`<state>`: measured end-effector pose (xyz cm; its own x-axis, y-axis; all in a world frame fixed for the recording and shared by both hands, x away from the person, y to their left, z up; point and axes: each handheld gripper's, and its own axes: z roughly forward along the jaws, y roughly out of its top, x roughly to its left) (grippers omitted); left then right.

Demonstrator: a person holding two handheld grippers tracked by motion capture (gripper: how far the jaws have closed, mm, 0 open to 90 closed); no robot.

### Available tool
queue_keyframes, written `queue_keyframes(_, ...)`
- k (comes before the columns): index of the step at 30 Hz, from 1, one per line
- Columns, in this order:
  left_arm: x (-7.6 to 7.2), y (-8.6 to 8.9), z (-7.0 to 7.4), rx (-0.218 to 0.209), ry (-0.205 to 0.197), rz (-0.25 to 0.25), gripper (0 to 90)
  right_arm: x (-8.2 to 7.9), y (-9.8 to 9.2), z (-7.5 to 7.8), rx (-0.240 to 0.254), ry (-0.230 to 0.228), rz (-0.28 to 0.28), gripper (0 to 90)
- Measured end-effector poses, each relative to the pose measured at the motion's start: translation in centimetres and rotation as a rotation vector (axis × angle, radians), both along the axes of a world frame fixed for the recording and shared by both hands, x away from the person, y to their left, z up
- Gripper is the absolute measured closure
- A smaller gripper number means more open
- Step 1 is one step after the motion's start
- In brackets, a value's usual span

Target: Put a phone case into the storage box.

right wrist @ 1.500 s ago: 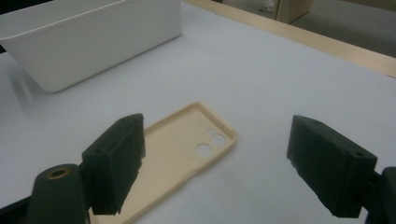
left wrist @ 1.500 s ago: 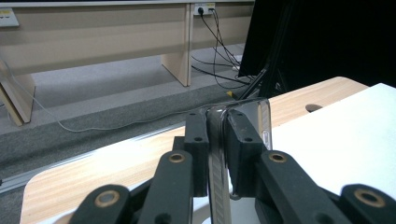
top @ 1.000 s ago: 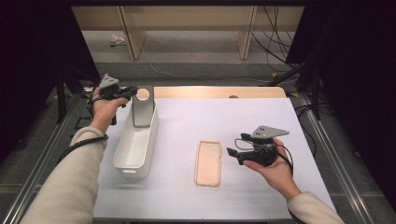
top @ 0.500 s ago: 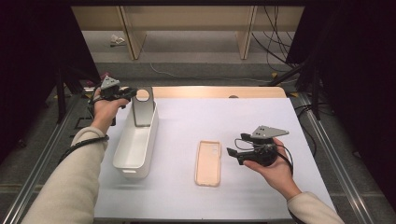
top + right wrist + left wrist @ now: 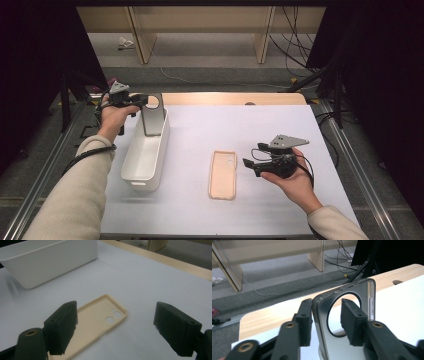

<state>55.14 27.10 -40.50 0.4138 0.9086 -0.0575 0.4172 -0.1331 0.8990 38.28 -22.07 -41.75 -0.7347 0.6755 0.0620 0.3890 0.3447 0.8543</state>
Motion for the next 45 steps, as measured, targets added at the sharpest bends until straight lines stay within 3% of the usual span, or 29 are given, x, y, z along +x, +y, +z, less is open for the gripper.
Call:
queue_keyframes(11, -0.4, -0.4, 0.7, 0.070, 0.056, 0.029, 27.8, 0.0, 0.1, -0.1, -0.003, 0.002, 0.004, 20.0)
queue_keyframes(17, -0.9, -0.5, 1.5, 0.085, 0.044, 0.064, 21.5, 0.0, 0.1, -0.1, -0.003, 0.002, 0.004, 19.9)
queue_keyframes(21, -1.4, -0.4, 1.9, 0.079, 0.068, 0.072, 15.4, 0.0, 0.2, -0.1, -0.005, 0.002, 0.007, 19.9)
queue_keyframes(25, -2.2, -0.3, 2.3, 0.083, 0.079, 0.057, 12.1, -0.1, 0.3, 0.0, -0.007, 0.002, 0.007, 19.9)
queue_keyframes(28, -3.2, -0.2, 2.7, 0.086, 0.084, 0.089, 13.7, -0.1, 0.3, 0.0, -0.007, 0.002, 0.007, 19.8)
queue_keyframes(30, -3.9, -0.2, 2.7, 0.070, 0.086, 0.090, 13.7, -0.1, 0.2, 0.0, -0.006, 0.002, 0.007, 19.8)
queue_keyframes(33, -4.8, -0.2, 2.7, 0.084, 0.096, 0.079, 12.6, 0.0, 0.2, -0.1, -0.006, 0.003, 0.006, 19.7)
queue_keyframes(41, -7.7, -0.3, 3.2, 0.049, 0.038, 0.072, 13.9, 0.0, 0.2, 0.0, -0.007, 0.005, 0.002, 19.7)
queue_keyframes(45, -9.3, -0.8, 3.4, 0.036, 0.012, 0.046, 13.7, 0.0, 0.1, 0.0, -0.007, 0.006, 0.000, 19.7)
